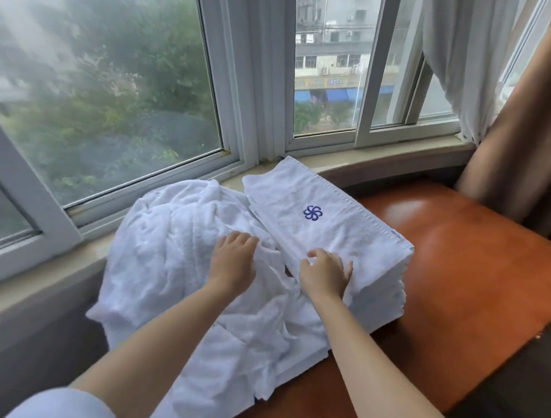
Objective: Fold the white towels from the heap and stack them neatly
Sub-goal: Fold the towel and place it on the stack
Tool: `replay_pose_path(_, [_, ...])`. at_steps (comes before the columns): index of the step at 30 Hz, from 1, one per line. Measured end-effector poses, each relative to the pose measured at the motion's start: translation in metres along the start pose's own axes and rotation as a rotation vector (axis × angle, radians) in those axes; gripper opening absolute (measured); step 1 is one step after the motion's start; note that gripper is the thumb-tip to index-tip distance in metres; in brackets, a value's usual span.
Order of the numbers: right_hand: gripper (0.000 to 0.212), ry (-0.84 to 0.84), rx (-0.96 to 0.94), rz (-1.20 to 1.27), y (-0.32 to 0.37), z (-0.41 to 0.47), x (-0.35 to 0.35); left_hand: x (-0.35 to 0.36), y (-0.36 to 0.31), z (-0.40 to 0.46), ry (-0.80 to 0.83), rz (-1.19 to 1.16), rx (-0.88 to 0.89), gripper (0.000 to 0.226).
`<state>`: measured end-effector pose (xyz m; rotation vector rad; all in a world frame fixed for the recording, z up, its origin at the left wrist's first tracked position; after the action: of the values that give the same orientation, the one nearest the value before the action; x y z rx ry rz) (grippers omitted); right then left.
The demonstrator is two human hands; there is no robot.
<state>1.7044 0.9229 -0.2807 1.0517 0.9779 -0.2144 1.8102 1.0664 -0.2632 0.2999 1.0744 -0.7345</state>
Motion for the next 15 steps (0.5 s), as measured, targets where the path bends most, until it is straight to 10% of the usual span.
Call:
replay_pose_path(7, [0.031,0.283,0.07,0.209,0.059,-0.078,0.049,-0.021,0.109,-0.044,0.265,0.091,-0.482,0.077])
replay_pose_path(15, [0.037,0.235,0.017,0.22,0.082,-0.131,0.063,-0.044,0.146,-0.082,0.062,-0.222,-0.552,0.019])
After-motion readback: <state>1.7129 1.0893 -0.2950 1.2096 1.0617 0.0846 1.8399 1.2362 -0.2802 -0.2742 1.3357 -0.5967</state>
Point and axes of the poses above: each hand's wrist, its own z-axis towards the middle knuckle, its own x-axis out of the palm, y = z × x, the point moved 5 cm from there along z, towards the middle knuckle, and after that the axes turned 11 degrees about -y, right-handed, at the moved point
